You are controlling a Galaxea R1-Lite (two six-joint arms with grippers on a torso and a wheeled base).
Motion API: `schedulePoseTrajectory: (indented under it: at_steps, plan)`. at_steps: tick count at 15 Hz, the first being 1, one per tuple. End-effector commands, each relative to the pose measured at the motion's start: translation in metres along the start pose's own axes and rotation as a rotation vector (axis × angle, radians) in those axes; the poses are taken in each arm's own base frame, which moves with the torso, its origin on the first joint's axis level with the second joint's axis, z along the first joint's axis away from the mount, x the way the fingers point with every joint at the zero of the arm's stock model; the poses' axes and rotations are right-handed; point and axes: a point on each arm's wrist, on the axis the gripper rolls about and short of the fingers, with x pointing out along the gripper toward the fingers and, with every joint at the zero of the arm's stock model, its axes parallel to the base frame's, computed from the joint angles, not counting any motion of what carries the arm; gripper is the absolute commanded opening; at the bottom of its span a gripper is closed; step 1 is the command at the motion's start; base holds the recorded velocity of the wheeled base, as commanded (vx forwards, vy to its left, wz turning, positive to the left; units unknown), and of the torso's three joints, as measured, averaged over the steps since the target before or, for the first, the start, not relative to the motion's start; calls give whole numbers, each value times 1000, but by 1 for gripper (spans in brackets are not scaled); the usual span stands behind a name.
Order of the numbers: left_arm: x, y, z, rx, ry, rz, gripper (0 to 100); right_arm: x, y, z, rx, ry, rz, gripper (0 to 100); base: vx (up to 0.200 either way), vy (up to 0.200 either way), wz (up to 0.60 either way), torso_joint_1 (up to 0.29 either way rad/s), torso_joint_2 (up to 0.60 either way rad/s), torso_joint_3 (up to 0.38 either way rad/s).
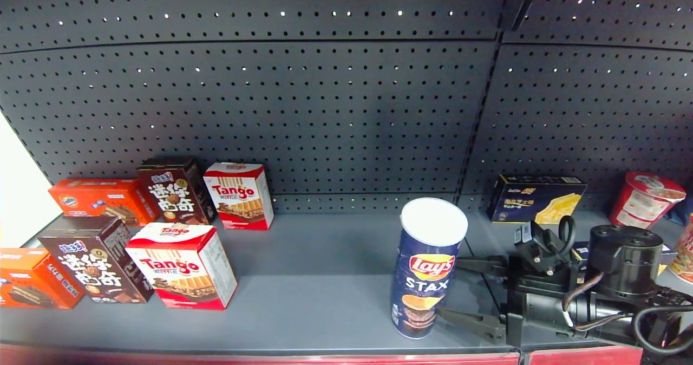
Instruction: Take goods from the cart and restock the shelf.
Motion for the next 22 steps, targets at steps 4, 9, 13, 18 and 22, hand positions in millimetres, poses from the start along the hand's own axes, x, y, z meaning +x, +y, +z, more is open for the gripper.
schedulePoseTrajectory:
  at_steps: [4,9,13,18,22]
  plan:
    - [1,0,-3,0,11,1,0,-11,16,17,-52,-59,26,100,0,0,0,0,0,0]
    - [2,0,-5,0,17,0,0,-21,21,33,-87,-105,19,100,0,0,0,0,0,0]
    - [1,0,-4,0,14,1,0,-33,28,41,-95,-116,15,100,0,0,0,0,0,0]
    - [1,0,-2,0,6,5,0,-66,38,71,-126,-169,-32,100,0,0,0,0,0,0]
    - [0,0,2,1,-15,5,0,-114,63,92,-127,-205,-100,100,0,0,0,0,0,0]
